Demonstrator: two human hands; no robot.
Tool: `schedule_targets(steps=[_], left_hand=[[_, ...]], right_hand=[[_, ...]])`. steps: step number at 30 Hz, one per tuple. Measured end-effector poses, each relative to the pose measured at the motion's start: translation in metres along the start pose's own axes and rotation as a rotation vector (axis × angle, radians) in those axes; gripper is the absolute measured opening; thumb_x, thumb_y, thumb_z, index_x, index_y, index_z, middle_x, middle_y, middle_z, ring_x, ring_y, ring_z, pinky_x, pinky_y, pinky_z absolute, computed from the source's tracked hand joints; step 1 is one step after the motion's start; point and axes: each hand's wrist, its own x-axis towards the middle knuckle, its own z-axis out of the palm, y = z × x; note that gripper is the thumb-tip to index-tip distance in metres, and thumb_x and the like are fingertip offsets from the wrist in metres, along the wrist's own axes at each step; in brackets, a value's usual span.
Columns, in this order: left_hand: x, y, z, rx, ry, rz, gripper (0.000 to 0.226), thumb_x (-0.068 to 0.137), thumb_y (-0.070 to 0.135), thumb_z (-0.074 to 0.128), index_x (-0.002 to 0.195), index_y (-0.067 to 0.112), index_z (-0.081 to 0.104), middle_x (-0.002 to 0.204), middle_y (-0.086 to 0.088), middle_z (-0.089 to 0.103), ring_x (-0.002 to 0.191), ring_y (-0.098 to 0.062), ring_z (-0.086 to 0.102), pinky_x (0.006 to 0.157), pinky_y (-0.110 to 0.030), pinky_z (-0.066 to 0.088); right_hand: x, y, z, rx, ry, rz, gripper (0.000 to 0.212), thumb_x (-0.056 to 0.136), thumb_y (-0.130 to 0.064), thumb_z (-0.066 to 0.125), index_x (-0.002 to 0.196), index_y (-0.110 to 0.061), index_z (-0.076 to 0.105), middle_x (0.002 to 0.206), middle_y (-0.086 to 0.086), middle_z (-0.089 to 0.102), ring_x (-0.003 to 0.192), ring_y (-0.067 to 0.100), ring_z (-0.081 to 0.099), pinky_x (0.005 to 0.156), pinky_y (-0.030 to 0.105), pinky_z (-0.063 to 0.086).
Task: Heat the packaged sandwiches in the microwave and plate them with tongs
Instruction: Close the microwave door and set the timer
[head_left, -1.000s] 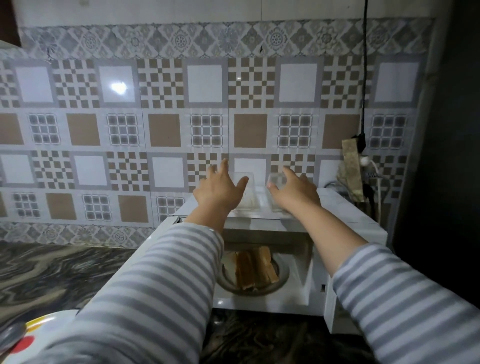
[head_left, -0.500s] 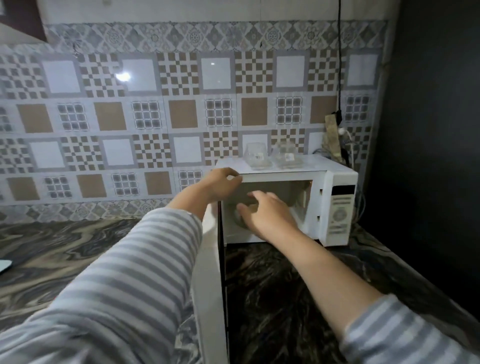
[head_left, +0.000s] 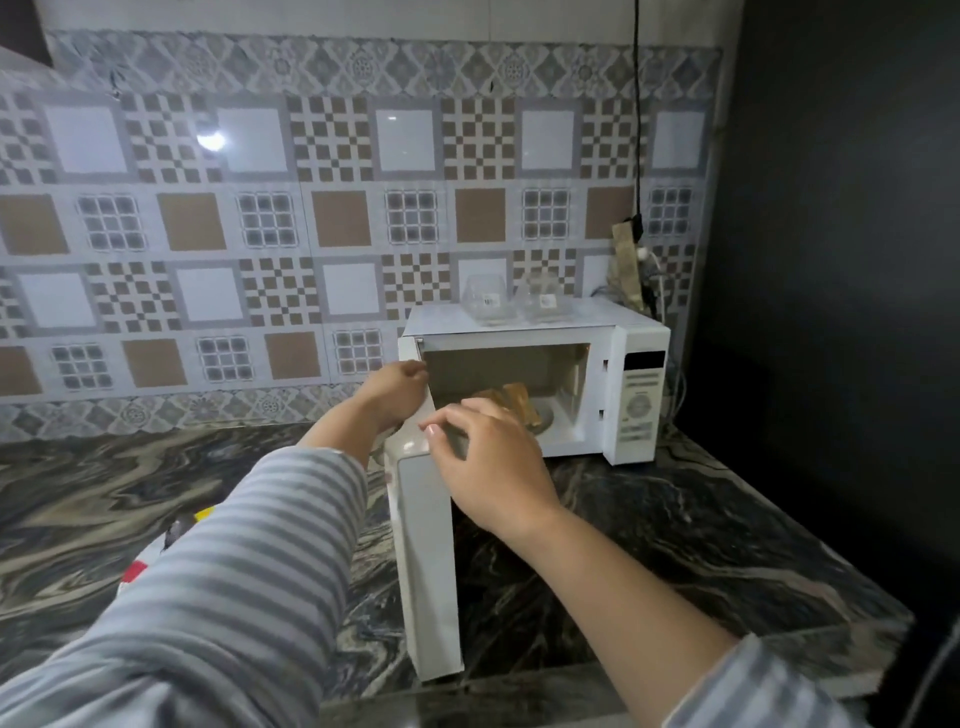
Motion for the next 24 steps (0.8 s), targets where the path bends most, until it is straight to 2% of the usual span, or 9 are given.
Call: schedule_targets(steps=[1,4,7,11,14,16,19,22,24], left_hand=[[0.000,0.003,0.004,-0.003,0.006,-0.002,0.041,0.102,0.025,0.033,0.141,0.020,0.046,0.145,-0.006,0.046,0.121,-0.025,0.049,0.094,-0.029,0.042],[0.002,0.017,0.018,0.017,-0.004,0.006,0.045,0.101,0.023,0.030,0.144,0.014,0.042,0.151,-0.009,0.037,0.134,-0.029,0.039,0.109,-0.036,0.034],[0.006,0.035,0.037,-0.002,0.005,-0.012,0.048,0.102,0.023,0.028,0.147,0.010,0.034,0.158,-0.008,0.022,0.142,-0.027,0.026,0.115,-0.037,0.025],[0.018,0.049,0.070,-0.027,0.028,-0.026,0.058,0.097,0.040,0.026,0.149,0.017,0.031,0.160,0.002,0.014,0.146,-0.022,0.017,0.118,-0.045,0.020],[0.027,0.060,0.103,-0.064,0.114,-0.019,0.069,0.087,0.053,0.020,0.147,0.022,0.033,0.160,0.006,0.016,0.146,-0.014,0.013,0.117,-0.051,0.016],[0.023,0.073,0.128,-0.122,0.227,0.014,0.060,0.093,0.051,0.022,0.146,0.026,0.034,0.159,0.009,0.016,0.146,-0.012,0.014,0.115,-0.054,0.019],[0.008,0.093,0.170,-0.291,0.421,0.109,0.053,0.098,0.053,0.026,0.147,0.033,0.033,0.159,0.011,0.015,0.144,-0.012,0.022,0.115,-0.048,0.023],[-0.007,0.105,0.221,-0.325,0.553,0.248,0.058,0.093,0.055,0.034,0.148,0.038,0.026,0.155,0.009,0.024,0.139,-0.002,0.024,0.110,-0.030,0.026],[-0.009,0.111,0.254,-0.263,0.557,0.323,0.065,0.094,0.049,0.044,0.151,0.036,0.016,0.146,0.007,0.032,0.131,0.002,0.029,0.105,-0.025,0.030]], right_hand=[[0.000,0.006,-0.003,-0.004,0.021,-0.001,0.028,0.096,-0.038,0.043,0.109,-0.028,0.066,0.122,-0.002,0.057,0.120,0.018,0.046,0.103,0.041,0.037],[0.001,0.027,-0.015,-0.028,0.063,0.009,0.025,0.096,-0.038,0.044,0.103,-0.026,0.066,0.117,-0.005,0.059,0.119,0.017,0.046,0.104,0.041,0.036],[0.003,0.053,-0.031,-0.058,0.102,0.012,0.023,0.096,-0.039,0.046,0.097,-0.026,0.065,0.117,-0.006,0.060,0.122,0.015,0.044,0.108,0.036,0.031],[0.018,0.102,-0.054,-0.020,0.145,0.002,0.024,0.096,-0.035,0.043,0.101,-0.031,0.066,0.112,-0.011,0.062,0.116,0.014,0.049,0.107,0.042,0.034],[0.039,0.148,-0.067,0.024,0.143,0.020,0.026,0.095,-0.034,0.041,0.101,-0.037,0.066,0.115,-0.013,0.063,0.124,0.020,0.048,0.108,0.051,0.034],[0.056,0.174,-0.078,0.054,0.127,0.005,0.027,0.095,-0.031,0.042,0.102,-0.037,0.067,0.118,-0.012,0.064,0.126,0.019,0.047,0.110,0.049,0.031],[0.082,0.211,-0.097,0.085,0.034,-0.026,0.030,0.099,-0.029,0.039,0.111,-0.034,0.067,0.123,-0.012,0.063,0.124,0.014,0.048,0.110,0.039,0.034],[0.108,0.251,-0.110,0.086,-0.119,-0.049,0.036,0.101,-0.040,0.032,0.126,-0.041,0.058,0.135,-0.012,0.055,0.132,0.015,0.040,0.111,0.043,0.032],[0.126,0.275,-0.114,0.024,-0.184,-0.058,0.043,0.097,-0.055,0.023,0.131,-0.048,0.049,0.145,-0.011,0.046,0.141,0.018,0.029,0.115,0.049,0.024]])
